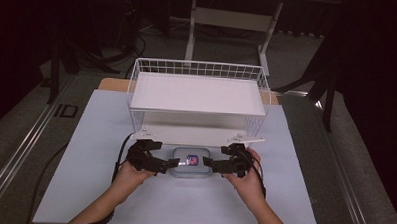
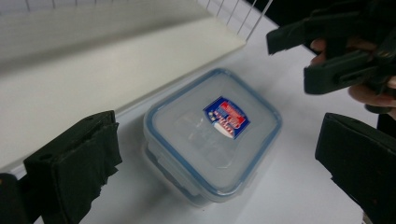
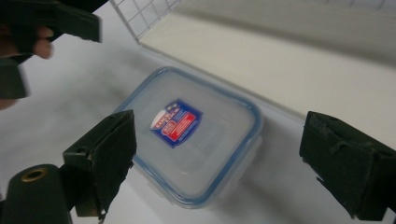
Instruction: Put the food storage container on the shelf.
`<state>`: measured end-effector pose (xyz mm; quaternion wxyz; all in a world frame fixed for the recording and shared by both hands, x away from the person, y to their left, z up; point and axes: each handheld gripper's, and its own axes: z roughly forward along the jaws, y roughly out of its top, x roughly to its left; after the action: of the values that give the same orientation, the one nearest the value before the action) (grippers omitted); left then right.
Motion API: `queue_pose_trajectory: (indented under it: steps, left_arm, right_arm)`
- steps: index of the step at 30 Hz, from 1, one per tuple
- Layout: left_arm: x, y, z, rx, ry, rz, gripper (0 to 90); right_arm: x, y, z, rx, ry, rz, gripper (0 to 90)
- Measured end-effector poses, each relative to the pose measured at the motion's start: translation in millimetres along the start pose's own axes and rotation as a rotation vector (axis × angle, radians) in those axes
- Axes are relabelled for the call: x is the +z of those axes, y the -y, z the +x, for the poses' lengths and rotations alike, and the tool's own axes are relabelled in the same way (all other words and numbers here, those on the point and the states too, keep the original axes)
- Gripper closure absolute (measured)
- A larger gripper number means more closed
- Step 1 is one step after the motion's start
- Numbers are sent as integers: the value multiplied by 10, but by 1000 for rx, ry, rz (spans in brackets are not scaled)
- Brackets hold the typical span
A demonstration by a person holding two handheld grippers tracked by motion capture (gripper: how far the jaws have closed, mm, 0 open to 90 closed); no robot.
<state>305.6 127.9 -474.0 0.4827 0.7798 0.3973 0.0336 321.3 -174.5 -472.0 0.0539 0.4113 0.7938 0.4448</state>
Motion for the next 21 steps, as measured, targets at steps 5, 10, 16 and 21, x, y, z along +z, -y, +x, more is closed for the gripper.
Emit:
queue_pose_trajectory:
  steps: [5, 10, 16, 21]
  left_arm:
    - [195, 10, 53, -78, 7, 71, 8]
    - [294, 69, 119, -165, 28, 81, 8]
    - [357, 131, 167, -199, 14, 112, 9]
    - [406, 186, 207, -259, 21, 125, 60]
  right_arm:
    - [92, 20, -53, 78, -23, 35, 133]
    - [193, 67, -128, 138, -56, 60, 149]
    - [286, 104, -180, 187, -89, 97, 205]
    - [351, 122, -196, 229, -107, 120, 233]
